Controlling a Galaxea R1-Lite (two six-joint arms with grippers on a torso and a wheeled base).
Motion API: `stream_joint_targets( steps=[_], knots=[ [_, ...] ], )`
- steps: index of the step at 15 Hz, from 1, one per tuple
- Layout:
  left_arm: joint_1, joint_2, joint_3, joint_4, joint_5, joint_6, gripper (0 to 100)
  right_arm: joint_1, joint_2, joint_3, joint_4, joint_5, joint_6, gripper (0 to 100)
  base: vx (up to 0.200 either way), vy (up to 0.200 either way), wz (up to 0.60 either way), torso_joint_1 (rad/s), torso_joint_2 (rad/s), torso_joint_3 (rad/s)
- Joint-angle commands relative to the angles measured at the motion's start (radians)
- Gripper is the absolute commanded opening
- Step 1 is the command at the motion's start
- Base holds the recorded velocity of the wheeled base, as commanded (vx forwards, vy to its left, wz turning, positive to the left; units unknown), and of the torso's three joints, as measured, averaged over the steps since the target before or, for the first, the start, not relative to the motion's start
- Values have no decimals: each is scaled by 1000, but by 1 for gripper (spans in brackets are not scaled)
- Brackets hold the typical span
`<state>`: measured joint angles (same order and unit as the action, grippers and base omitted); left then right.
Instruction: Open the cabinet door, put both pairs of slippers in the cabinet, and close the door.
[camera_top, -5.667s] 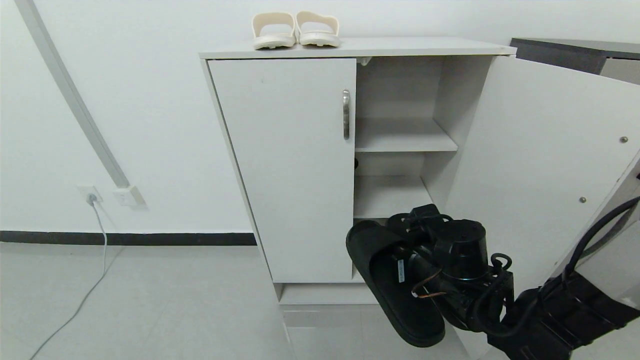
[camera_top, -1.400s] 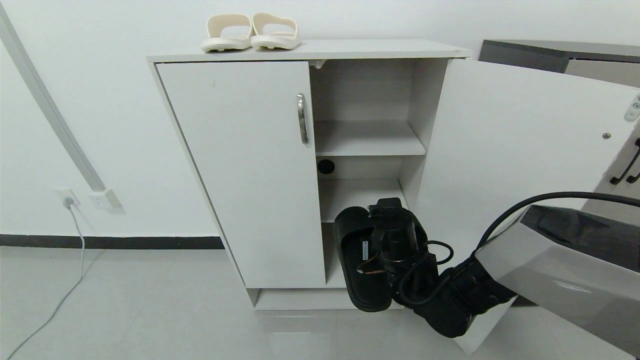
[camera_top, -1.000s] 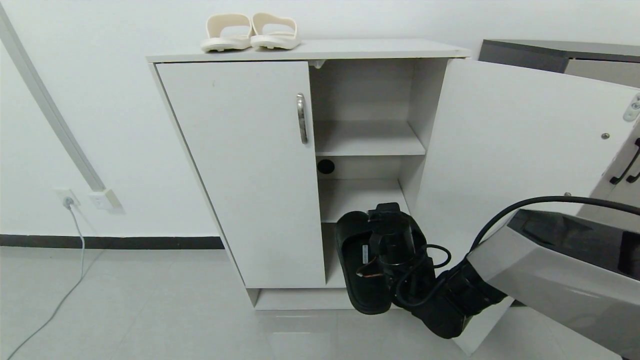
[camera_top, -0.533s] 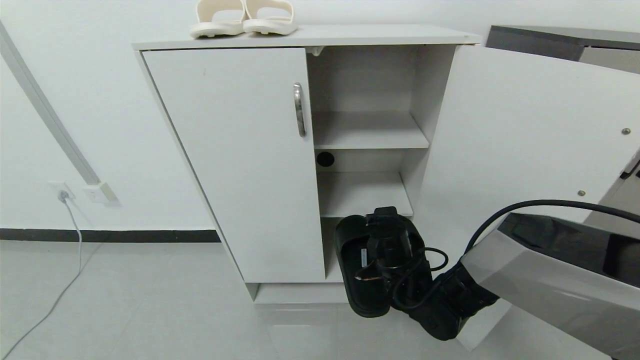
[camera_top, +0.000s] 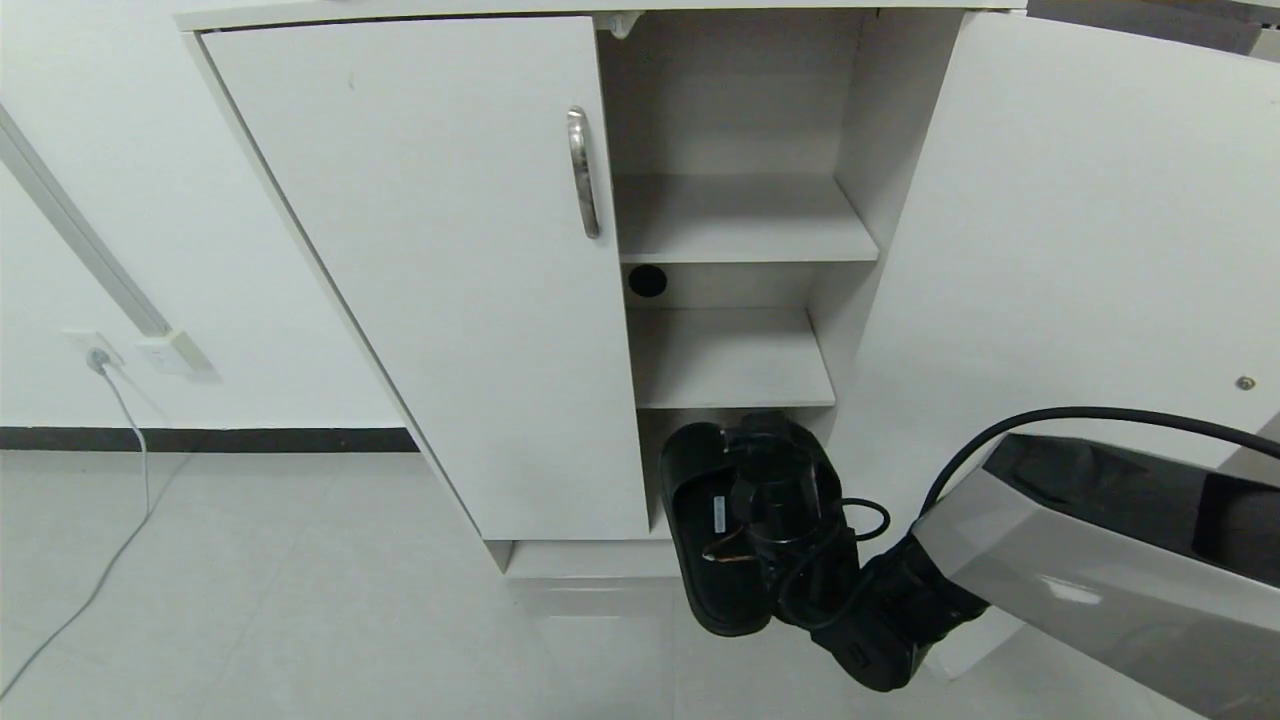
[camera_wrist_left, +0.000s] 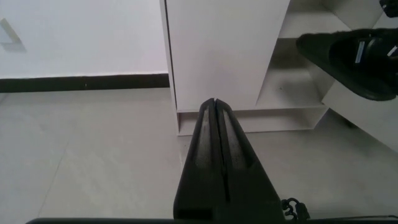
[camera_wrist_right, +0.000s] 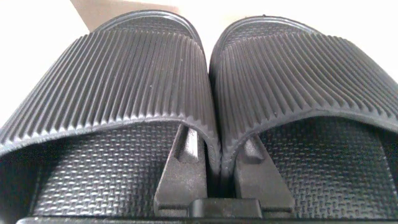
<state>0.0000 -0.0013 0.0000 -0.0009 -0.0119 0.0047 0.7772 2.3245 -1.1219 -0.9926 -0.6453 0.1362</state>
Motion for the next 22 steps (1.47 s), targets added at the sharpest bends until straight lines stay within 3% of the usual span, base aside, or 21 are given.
stream_joint_targets(
  steps=[1,4,14,22],
  knots=[
    [0,1,0,-1,0,0,0,8,12,14,-35,0,-23,0,0,0,0,0,0,0],
    [0,1,0,-1,0,-2,0,4,26,17,-169,-10,-87,0,0,0,0,0,0,0],
    [0,1,0,1,0,0,0,-16,38,-6,-167,-45,-87,0,0,0,0,0,0,0],
    [0,1,0,-1,0,0,0,-16,39,-2,-166,-45,-87,0,200,0,0,1,2,4]
  ],
)
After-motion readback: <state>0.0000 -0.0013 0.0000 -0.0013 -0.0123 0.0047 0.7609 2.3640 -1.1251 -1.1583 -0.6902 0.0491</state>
